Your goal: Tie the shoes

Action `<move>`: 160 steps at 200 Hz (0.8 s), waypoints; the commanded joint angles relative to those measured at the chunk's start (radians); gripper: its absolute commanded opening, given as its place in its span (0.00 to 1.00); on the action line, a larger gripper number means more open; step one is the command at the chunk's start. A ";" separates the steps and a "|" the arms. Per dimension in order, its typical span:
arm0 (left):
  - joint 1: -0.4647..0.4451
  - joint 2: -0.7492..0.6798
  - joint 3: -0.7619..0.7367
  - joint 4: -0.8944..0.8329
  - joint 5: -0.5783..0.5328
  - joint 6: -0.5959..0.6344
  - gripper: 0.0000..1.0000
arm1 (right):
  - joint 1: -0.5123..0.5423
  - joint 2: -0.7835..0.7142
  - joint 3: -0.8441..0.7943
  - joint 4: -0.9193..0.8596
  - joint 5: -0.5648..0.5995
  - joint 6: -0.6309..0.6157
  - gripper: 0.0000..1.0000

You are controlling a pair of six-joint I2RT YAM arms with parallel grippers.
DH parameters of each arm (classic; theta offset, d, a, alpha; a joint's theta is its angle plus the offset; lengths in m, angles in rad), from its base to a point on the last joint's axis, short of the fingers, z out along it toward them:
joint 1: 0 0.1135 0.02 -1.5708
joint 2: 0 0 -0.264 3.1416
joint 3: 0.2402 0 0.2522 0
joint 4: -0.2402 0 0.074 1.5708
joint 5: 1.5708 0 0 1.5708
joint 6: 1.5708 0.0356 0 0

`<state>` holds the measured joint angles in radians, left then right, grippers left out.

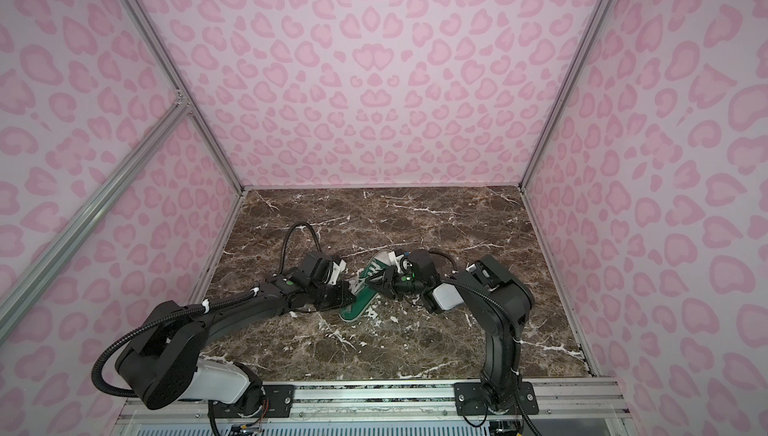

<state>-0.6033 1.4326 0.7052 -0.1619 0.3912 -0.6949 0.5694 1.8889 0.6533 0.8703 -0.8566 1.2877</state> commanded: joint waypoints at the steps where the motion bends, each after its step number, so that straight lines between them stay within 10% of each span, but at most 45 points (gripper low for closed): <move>1: 0.000 -0.013 -0.002 -0.027 -0.006 0.008 0.04 | 0.003 -0.010 -0.009 0.031 0.000 0.001 0.39; 160: -0.048 -0.068 0.086 -0.031 0.077 -0.050 0.04 | -0.058 -0.155 0.027 -0.266 0.043 -0.133 0.61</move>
<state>-0.6346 1.3506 0.7639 -0.2478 0.4225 -0.7174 0.5278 1.7466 0.6708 0.6491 -0.8204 1.1927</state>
